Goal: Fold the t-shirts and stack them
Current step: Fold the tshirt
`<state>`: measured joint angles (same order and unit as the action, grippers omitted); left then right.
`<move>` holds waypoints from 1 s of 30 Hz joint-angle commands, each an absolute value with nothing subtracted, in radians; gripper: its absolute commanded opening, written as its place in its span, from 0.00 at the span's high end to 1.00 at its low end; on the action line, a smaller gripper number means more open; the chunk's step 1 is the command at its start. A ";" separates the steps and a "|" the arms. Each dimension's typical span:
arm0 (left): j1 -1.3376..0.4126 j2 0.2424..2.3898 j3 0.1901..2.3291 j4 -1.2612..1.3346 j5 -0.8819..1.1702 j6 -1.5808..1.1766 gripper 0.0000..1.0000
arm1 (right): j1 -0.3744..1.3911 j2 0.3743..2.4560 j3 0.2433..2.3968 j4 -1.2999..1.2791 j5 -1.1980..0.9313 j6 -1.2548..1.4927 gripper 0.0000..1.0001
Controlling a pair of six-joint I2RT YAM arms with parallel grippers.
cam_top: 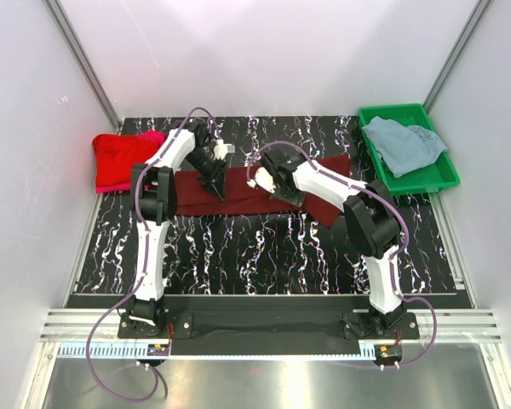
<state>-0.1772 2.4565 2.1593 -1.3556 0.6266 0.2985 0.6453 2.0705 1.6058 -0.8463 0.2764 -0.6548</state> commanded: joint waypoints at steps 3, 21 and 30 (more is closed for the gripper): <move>-0.183 2.451 2.172 -1.457 0.664 0.304 0.74 | 0.670 2.045 1.747 -1.001 0.155 -0.566 1.00; -0.183 2.436 2.166 -1.465 0.663 0.313 0.74 | 0.649 2.083 1.730 -1.215 -0.084 -0.554 0.54; -0.179 2.387 2.218 -1.431 0.505 0.333 0.78 | 0.436 2.071 1.965 -1.097 -0.191 -0.355 0.46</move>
